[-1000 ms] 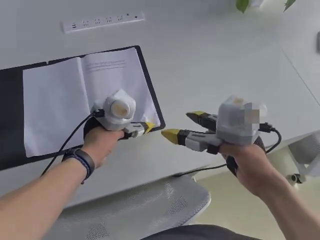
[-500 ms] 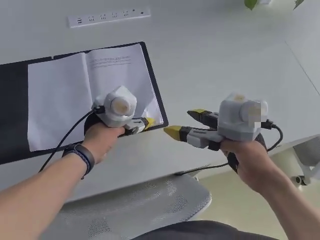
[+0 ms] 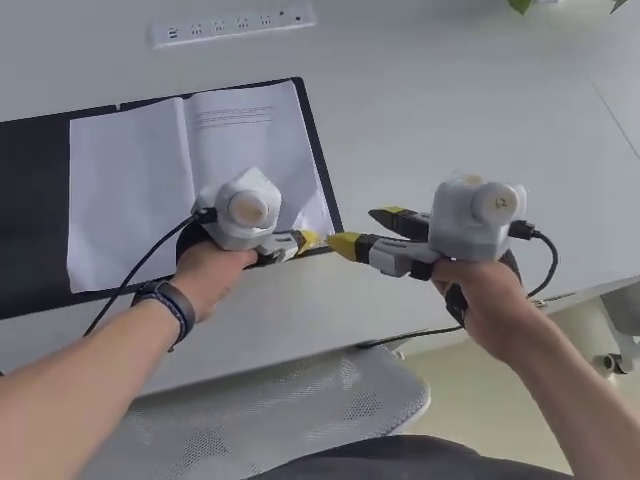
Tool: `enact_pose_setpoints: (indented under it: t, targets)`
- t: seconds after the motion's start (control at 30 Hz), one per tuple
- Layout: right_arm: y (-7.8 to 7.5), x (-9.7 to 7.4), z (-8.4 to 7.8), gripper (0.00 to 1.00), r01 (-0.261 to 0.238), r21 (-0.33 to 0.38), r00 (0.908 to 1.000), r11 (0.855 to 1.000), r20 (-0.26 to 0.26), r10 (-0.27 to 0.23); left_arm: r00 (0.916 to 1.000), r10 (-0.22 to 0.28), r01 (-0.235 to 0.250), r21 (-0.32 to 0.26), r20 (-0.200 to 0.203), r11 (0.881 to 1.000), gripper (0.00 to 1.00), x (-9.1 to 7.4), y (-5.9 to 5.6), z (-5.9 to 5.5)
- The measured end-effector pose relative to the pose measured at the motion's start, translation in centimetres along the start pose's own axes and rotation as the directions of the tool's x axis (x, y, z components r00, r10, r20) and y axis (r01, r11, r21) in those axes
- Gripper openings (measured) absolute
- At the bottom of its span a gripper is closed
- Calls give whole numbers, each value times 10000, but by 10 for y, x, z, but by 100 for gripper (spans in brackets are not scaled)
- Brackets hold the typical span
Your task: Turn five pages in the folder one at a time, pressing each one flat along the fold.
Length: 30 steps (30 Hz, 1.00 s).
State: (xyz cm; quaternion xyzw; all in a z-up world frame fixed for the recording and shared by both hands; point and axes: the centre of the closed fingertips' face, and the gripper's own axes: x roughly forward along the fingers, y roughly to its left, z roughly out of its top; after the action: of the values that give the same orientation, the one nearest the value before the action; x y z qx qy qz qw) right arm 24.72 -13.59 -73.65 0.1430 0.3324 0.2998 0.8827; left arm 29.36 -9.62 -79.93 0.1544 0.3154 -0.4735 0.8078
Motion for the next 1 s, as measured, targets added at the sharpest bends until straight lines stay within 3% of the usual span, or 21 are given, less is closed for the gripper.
enact_pose_setpoints:
  t: [0.43, 0.7, 1.0]
  targets:
    - [-11, 42, 11, 47, -476, 603, 9989, 9970, -22, 478, 10000, 19, -20, -49, -50, 10000, 47, 0, 0, 0]
    - [-23, 66, 16, 39, -762, 1713, 9969, 9823, 345, 714, 10000, 53, -54, -157, -29, 9999, 47, 1, 1, 0]
    - [-23, 82, 11, 30, -964, 2130, 9953, 9723, 175, 949, 10000, 90, -90, -244, -25, 9997, 47, 1, 1, 1]
